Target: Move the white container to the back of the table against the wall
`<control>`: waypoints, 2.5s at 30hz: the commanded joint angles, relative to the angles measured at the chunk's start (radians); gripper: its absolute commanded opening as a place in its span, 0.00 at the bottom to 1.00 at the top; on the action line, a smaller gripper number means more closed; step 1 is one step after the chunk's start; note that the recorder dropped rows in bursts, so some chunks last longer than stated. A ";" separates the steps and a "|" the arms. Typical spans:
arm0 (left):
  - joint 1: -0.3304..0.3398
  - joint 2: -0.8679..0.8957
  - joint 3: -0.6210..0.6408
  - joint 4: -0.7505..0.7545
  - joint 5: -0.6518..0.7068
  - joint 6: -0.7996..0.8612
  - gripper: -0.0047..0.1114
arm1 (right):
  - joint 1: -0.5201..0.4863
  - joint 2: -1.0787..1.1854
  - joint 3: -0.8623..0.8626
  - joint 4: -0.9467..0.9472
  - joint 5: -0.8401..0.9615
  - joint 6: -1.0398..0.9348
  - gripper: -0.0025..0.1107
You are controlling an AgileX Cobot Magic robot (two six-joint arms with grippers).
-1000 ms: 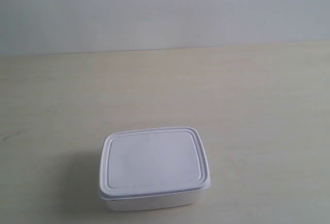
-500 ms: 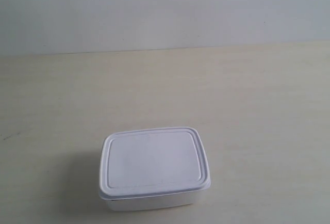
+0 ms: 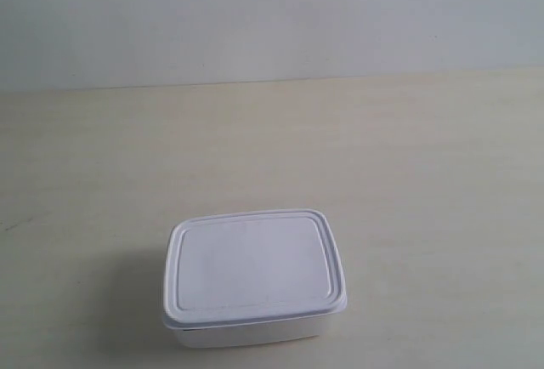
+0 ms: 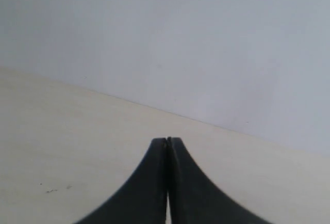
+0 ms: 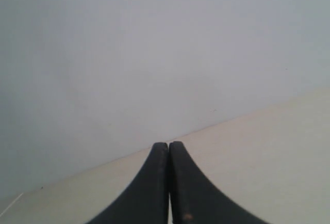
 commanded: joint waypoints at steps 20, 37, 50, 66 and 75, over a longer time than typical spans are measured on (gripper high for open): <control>-0.047 0.805 -0.760 -0.248 0.617 0.351 0.04 | 0.001 0.871 -0.852 0.318 0.650 -0.373 0.02; -0.531 0.761 -0.564 -0.268 0.300 0.363 0.04 | 0.113 0.895 -0.789 0.460 0.743 -0.524 0.02; -0.747 0.845 -0.575 -0.072 0.170 0.356 0.04 | 0.366 0.981 -0.786 0.169 0.715 -0.310 0.02; -0.747 1.004 -0.376 -0.103 0.177 0.220 0.04 | 0.512 1.086 -0.541 0.144 0.543 -0.254 0.02; -0.747 1.004 -0.316 -0.218 0.167 0.231 0.04 | 0.512 1.230 -0.467 0.234 0.412 -0.290 0.02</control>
